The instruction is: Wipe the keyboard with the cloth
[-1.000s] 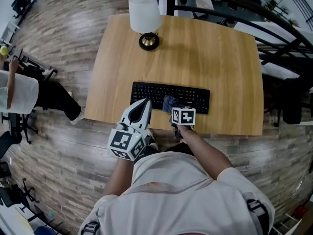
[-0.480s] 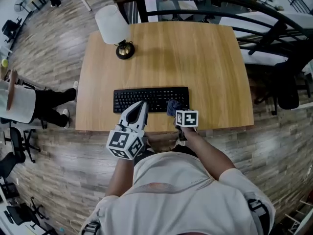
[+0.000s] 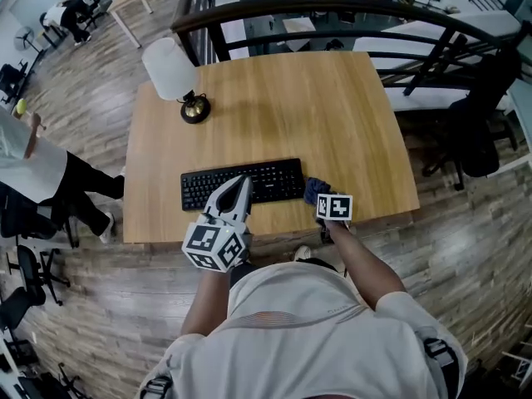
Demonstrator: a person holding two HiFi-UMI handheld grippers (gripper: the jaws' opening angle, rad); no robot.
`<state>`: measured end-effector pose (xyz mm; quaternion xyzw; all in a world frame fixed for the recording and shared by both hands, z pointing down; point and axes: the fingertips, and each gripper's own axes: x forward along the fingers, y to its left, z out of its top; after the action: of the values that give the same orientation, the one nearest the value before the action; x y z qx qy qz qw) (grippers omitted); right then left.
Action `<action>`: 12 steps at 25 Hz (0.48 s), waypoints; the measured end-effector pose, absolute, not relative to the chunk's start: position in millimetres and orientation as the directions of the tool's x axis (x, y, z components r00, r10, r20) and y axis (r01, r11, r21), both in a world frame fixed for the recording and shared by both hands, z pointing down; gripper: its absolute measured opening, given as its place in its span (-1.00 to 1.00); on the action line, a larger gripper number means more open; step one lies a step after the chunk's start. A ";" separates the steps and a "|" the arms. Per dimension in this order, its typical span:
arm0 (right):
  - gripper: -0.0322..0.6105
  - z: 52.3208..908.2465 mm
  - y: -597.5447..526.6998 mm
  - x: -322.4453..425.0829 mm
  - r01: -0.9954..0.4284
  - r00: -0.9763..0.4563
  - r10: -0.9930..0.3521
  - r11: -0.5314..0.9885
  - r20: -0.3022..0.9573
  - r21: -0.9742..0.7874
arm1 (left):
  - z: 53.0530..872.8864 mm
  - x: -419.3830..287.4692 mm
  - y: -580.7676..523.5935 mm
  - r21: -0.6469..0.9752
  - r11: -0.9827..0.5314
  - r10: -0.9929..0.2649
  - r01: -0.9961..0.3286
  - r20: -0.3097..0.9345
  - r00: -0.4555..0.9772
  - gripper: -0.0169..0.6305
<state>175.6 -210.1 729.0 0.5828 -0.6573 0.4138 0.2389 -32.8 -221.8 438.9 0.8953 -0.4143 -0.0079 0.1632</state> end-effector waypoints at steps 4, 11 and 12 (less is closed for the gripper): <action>-0.50 712.6 -203.9 209.0 -0.956 -0.173 -0.626 -0.078 0.760 -0.282 | 434.4 -27.2 -224.3 0.295 -0.621 -0.734 -0.726 0.105 0.671 -0.90; -0.50 587.0 -237.7 206.1 -0.974 -0.131 -0.835 0.007 0.535 -0.227 | 413.9 -47.8 -243.2 0.258 -0.625 -0.741 -0.736 0.099 0.664 -0.90; -0.50 564.7 -244.1 201.5 -0.977 -0.131 -0.859 0.028 0.494 -0.210 | 408.1 -52.2 -246.1 0.245 -0.628 -0.744 -0.739 0.091 0.662 -0.90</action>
<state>201.5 -244.1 564.7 0.6489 -0.7076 0.2546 0.1156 -52.2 -246.1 408.1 0.9021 -0.4110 -0.0095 0.1312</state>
